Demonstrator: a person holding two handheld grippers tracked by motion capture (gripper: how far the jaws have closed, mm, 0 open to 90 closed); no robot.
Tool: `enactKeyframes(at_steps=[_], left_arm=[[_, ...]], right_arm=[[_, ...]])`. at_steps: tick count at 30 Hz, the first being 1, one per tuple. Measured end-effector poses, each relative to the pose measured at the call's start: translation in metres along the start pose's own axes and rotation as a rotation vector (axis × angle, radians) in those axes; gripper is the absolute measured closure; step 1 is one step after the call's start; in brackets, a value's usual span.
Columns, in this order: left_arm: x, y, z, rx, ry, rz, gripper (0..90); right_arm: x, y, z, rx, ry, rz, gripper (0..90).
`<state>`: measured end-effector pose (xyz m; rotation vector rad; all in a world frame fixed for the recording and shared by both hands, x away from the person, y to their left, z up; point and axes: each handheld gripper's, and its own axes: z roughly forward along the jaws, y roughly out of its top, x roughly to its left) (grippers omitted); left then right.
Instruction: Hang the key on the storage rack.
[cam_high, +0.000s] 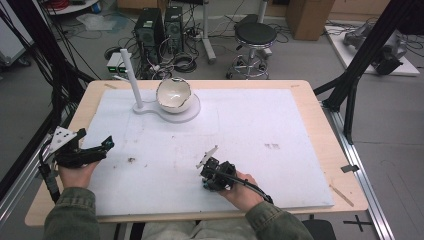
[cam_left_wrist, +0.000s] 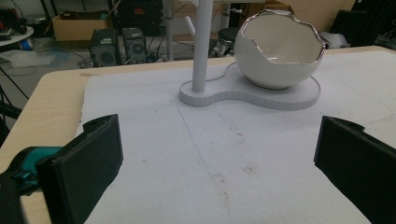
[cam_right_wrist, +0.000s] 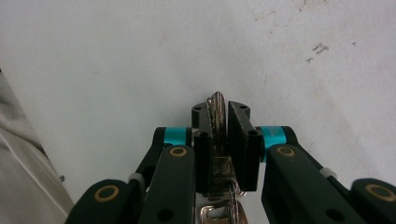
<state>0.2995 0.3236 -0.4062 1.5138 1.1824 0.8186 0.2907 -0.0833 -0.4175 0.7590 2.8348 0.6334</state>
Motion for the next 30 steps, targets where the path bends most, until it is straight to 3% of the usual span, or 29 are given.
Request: enactKeyframes(at_steps=[6,16,20,30], left_arm=[[0.000,0.000,0.000,-0.002,0.002,-0.002,1.7],[0.000,0.000,-0.001,-0.007,0.002,-0.002,1.7],[0.001,0.000,-0.001,-0.008,0.004,-0.003,1.7],[0.001,0.000,-0.001,-0.008,0.004,-0.004,1.7]], right_arm=[[-0.004,-0.003,-0.006,-0.032,0.003,0.032,80.8],[-0.011,-0.007,-0.023,-0.134,0.041,0.112,80.8],[-0.014,-0.011,-0.031,-0.198,0.056,0.151,80.8],[-0.017,-0.016,-0.049,-0.278,0.070,0.192,80.9]])
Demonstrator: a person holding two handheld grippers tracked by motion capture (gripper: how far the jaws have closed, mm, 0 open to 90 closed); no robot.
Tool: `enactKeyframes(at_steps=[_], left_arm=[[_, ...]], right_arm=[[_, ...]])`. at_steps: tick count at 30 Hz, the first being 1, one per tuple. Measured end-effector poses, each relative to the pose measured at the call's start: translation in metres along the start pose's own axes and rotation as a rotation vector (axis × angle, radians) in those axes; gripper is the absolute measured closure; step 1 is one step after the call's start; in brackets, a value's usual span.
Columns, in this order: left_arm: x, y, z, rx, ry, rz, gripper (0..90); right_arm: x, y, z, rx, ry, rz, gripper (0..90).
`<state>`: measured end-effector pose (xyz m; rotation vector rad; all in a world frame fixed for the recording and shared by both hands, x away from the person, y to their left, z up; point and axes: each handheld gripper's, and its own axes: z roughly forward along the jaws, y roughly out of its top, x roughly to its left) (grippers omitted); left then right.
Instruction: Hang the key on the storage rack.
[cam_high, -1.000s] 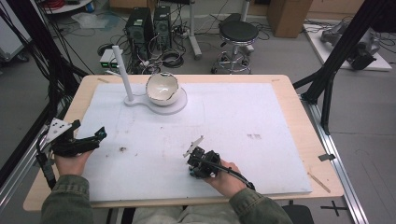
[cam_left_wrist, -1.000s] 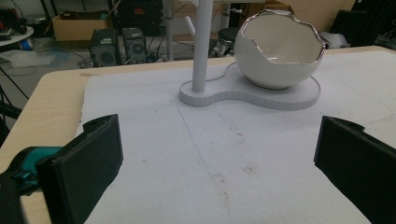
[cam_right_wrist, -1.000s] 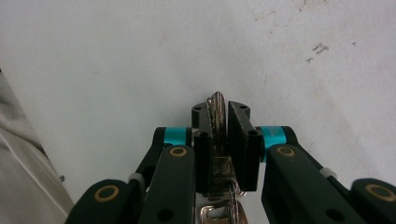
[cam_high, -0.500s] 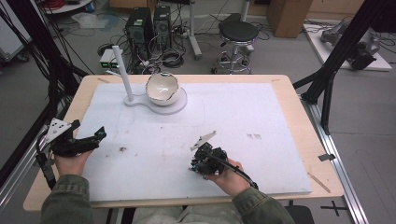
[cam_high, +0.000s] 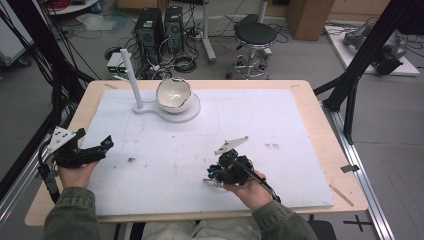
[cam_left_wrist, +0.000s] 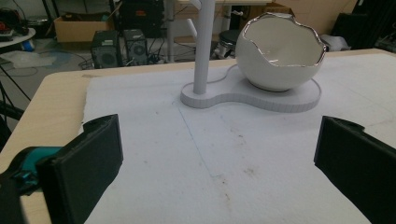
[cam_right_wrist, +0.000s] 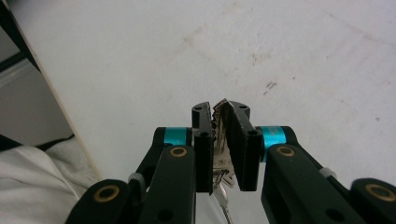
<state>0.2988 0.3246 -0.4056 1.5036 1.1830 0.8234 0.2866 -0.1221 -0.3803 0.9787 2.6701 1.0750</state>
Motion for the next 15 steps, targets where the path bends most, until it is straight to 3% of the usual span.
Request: enactKeyframes(at_steps=[5,15], left_arm=[[0.000,0.000,0.000,0.003,0.000,-0.001,1.7],[0.000,-0.001,0.000,0.003,-0.004,-0.010,1.7]], right_arm=[[-0.001,0.005,-0.009,-0.040,0.013,-0.001,80.8],[-0.009,0.014,-0.028,-0.126,0.023,0.045,80.9]])
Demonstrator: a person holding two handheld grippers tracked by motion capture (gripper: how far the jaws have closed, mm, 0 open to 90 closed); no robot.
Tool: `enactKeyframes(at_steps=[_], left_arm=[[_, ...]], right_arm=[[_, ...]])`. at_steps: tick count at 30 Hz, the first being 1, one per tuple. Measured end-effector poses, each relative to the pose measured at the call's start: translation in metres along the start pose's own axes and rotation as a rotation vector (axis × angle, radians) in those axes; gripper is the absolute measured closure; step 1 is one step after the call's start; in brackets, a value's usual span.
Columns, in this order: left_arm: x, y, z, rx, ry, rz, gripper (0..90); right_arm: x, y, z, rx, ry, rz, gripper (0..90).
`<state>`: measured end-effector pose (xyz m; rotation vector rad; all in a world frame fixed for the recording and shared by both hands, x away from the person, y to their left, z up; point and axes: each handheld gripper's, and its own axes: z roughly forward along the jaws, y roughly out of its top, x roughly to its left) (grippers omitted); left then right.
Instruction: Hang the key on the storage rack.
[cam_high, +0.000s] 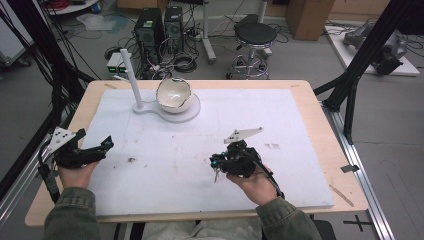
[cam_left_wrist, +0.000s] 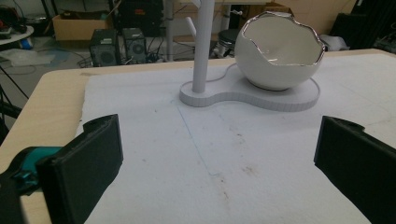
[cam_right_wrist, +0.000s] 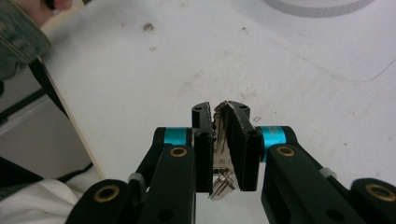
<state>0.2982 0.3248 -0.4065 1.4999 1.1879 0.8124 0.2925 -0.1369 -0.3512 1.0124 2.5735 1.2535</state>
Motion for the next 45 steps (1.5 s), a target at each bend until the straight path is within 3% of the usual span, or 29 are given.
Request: enactKeyframes(at_steps=[5,16,24,45], left_arm=[[0.001,0.000,-0.001,-0.004,0.000,-0.006,1.7],[0.005,-0.001,-0.003,-0.021,0.001,-0.033,1.7],[0.009,-0.001,-0.005,-0.031,0.005,-0.046,1.7],[0.010,-0.001,-0.004,-0.036,0.002,-0.053,1.7]], right_arm=[[-0.005,0.012,-0.008,-0.049,0.016,0.031,80.9],[0.003,0.064,-0.009,-0.061,0.024,-0.026,80.8],[0.005,0.099,0.003,-0.057,0.058,-0.029,80.8],[0.015,0.163,0.029,-0.056,0.122,-0.044,80.8]])
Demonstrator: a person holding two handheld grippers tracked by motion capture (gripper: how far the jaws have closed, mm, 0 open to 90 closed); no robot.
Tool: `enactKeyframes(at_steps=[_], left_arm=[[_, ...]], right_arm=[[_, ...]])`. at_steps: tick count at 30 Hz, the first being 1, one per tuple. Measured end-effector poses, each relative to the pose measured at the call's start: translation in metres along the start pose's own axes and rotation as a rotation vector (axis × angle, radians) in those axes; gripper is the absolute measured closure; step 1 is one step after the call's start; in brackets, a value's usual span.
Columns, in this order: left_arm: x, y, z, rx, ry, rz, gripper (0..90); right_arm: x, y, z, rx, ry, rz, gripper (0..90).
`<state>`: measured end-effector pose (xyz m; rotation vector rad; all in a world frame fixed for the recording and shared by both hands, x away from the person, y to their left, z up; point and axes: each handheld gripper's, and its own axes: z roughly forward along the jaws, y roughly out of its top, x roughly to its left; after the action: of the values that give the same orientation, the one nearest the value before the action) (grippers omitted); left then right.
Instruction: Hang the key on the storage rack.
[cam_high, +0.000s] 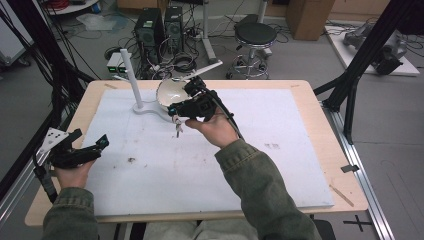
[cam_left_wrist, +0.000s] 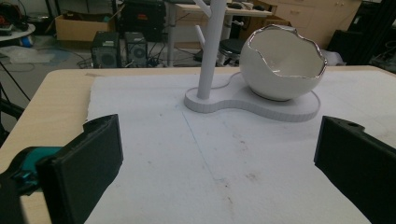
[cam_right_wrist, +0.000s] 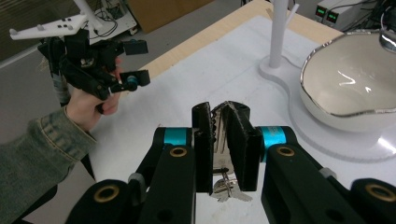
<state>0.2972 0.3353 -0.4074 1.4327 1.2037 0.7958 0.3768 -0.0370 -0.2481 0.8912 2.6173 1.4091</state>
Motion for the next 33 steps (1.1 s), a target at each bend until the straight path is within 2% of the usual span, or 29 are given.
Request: enactKeyframes(at_steps=[9,19,24,33], left_arm=[[0.001,-0.001,0.002,0.002,-0.003,-0.004,1.7],[0.002,-0.001,0.003,0.013,-0.002,0.005,1.7],[0.003,-0.002,0.004,0.014,-0.002,0.004,1.7],[0.004,-0.002,0.005,0.013,-0.001,-0.002,1.7]], right_arm=[[-0.003,0.021,0.017,0.005,0.019,0.004,80.9],[-0.016,0.030,0.039,-0.004,0.049,0.023,80.9],[-0.026,0.038,0.051,-0.018,0.071,0.050,80.8],[-0.036,0.054,0.065,-0.011,0.064,0.055,80.8]])
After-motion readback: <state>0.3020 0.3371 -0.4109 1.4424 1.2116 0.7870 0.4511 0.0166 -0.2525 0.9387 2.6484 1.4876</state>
